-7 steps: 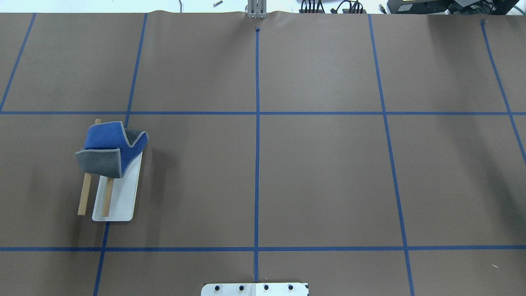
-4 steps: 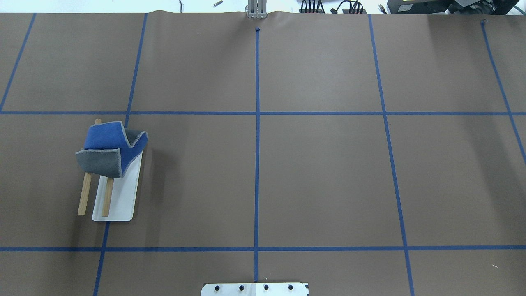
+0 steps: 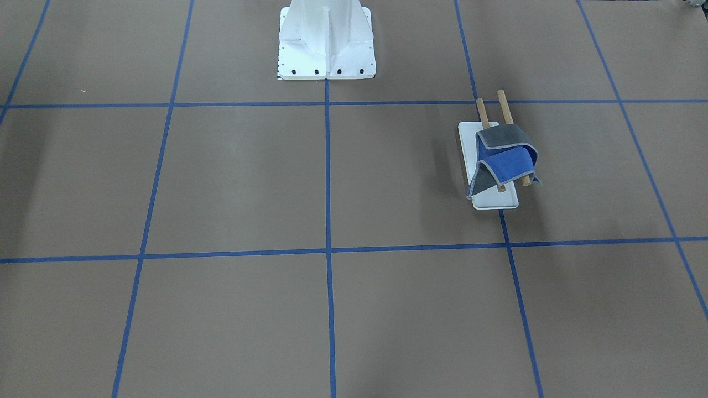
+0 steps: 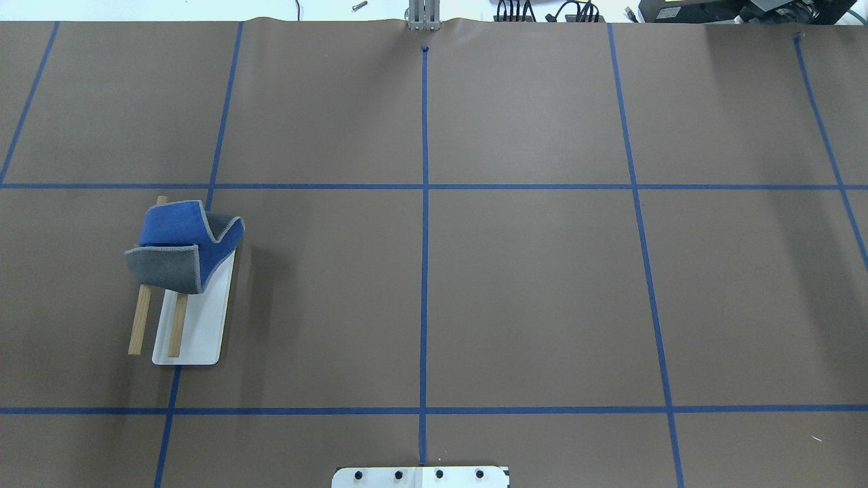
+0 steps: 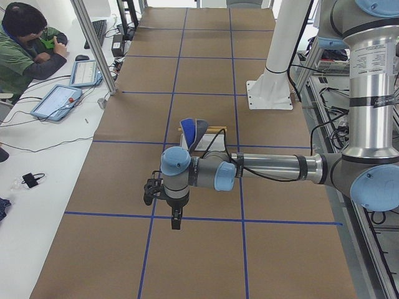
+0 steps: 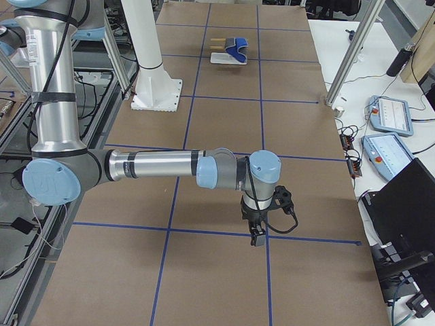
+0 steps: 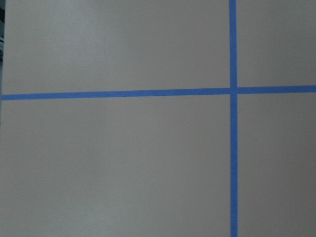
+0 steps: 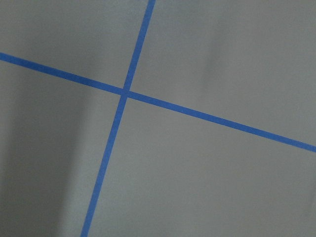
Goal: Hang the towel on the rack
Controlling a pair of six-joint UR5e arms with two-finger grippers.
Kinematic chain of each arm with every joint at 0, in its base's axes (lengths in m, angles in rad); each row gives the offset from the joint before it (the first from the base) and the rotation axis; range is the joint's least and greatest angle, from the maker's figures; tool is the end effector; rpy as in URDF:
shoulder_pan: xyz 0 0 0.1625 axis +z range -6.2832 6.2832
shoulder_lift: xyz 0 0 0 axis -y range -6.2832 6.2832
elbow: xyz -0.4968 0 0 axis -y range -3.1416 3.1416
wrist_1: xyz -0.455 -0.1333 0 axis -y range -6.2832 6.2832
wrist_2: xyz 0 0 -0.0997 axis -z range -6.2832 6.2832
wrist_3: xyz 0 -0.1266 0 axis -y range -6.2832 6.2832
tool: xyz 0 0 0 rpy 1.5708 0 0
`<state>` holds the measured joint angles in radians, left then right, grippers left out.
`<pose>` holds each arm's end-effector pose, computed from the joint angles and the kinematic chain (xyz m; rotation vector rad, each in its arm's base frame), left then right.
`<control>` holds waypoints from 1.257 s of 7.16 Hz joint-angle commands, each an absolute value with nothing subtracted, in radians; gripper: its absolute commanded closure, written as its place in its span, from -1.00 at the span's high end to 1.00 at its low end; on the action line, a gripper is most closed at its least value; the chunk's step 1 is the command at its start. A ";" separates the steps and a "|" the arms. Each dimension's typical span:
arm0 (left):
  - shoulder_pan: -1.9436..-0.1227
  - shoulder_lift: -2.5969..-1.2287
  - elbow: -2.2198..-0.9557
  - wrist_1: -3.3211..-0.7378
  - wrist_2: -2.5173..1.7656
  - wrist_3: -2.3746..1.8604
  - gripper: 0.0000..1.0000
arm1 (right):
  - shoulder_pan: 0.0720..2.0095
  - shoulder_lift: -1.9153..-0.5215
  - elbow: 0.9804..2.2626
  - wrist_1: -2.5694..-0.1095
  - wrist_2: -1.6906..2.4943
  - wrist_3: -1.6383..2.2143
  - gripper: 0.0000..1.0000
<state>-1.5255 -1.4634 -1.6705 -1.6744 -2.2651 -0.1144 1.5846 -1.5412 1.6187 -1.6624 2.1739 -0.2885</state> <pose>-0.0291 -0.5121 0.7472 0.0364 0.6989 -0.0330 0.0693 -0.5657 0.7295 0.0775 -0.6001 -0.2620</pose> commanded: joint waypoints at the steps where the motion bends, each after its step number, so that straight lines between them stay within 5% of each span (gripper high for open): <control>1: -1.525 -1.434 -1.669 -1.674 -2.298 -0.107 0.98 | 1.585 -1.540 1.623 -1.660 2.174 -0.278 1.00; 9: -1.523 -1.433 -1.692 -1.677 -2.296 -0.106 0.98 | 1.585 -1.552 1.608 -1.632 2.247 -0.279 1.00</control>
<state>-1.5233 -1.4368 -1.6919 -1.6767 -2.2969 -0.1058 1.5846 -1.5507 1.6094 -1.6309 2.2462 -0.2791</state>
